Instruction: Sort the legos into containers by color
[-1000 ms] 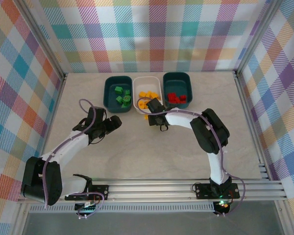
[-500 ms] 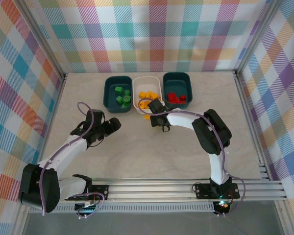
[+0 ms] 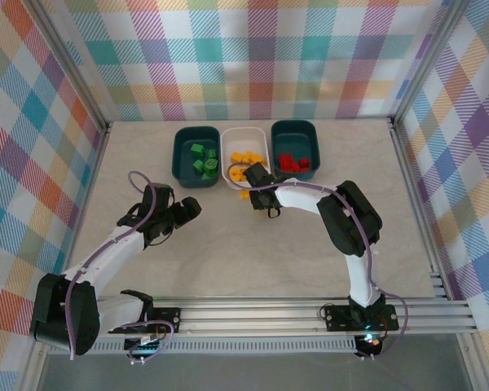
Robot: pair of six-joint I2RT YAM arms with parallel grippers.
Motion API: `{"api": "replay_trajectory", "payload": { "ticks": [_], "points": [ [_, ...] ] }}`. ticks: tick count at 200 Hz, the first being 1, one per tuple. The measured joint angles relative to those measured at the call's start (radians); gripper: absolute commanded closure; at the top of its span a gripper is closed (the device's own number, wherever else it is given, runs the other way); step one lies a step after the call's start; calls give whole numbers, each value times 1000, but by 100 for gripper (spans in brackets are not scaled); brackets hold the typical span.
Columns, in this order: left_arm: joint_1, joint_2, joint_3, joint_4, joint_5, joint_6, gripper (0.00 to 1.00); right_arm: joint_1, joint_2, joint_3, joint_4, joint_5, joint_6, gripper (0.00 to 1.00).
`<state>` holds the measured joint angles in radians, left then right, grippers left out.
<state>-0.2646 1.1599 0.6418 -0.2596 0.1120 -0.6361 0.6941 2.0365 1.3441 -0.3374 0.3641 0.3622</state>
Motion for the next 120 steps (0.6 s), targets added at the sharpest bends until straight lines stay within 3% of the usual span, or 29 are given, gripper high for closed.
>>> {"api": "replay_trajectory", "payload": {
  "ticks": [43,84,120],
  "points": [
    [0,0,0,0,-2,0,17,0,-24,-34,17,16,3,64],
    [5,1,0,-48,-87,-50,12,15,-117,-63,0,20,3,64],
    [45,9,-40,-56,-114,-126,8,48,-99,107,-17,-32,2,65]
  ]
}}
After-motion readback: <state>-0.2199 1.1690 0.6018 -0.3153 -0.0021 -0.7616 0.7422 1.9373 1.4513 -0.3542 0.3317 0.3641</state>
